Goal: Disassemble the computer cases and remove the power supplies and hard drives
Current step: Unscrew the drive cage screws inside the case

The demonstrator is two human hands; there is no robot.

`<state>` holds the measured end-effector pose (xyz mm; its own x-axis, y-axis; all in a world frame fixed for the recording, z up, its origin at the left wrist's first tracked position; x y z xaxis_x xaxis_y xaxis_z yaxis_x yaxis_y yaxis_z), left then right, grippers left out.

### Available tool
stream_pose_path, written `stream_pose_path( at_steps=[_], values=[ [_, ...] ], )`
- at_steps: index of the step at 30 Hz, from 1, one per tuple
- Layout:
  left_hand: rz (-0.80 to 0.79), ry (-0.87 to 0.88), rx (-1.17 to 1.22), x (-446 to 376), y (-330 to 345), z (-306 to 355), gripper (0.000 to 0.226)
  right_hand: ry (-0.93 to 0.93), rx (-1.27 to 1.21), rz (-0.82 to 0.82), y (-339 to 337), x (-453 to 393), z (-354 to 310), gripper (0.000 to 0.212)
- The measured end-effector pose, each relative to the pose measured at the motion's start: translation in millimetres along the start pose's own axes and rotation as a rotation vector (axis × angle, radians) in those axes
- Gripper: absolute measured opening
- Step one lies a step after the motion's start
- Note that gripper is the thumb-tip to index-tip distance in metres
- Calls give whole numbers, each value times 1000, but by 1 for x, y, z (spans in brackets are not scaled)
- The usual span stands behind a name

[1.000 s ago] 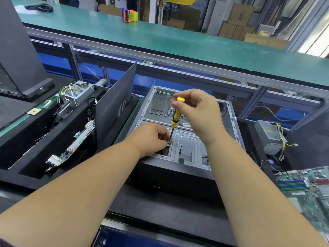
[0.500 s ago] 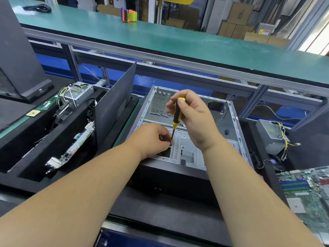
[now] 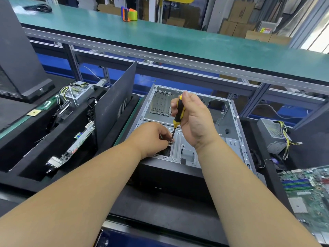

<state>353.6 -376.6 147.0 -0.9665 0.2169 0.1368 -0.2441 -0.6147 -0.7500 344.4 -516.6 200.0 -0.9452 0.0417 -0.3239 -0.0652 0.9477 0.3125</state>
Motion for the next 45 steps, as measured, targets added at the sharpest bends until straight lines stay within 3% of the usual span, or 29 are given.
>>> stream_pose_path(
  at_steps=[3,11,29,33,37,41,45],
  values=[
    [12,15,8,-1,0,0,11,2,14,-8,-1,-2,-2,23],
    [-1,41,89,-2,1,1,22,-6,22,32,-3,-2,-5,26],
    [-42,16,104,-3,1,1,13,-16,8,-94,6,-4,1,42],
    [-28,24,88,-4,1,-1,6,-15,-53,-54,9,-5,3,39],
    [-7,20,83,-3,1,-1,17,0,-10,-113,13,-3,4,24],
    [-4,45,76,-3,1,-2,5,-5,-27,-84,10,-4,5,20],
    [19,67,-28,-3,-1,0,14,37,2,-12,6,-4,4,21]
  ],
)
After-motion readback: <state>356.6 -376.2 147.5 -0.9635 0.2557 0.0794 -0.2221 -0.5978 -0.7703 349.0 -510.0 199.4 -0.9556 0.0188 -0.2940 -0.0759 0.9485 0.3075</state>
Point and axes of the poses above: each hand's wrist, its own x-axis away from the middle knuckle, its own y-axis out of the palm, z = x × y, the point moved 1 cm from there along -x, towards the middle knuckle, and after that the axes turned 11 degrees about -y, right-handed, at the moved point
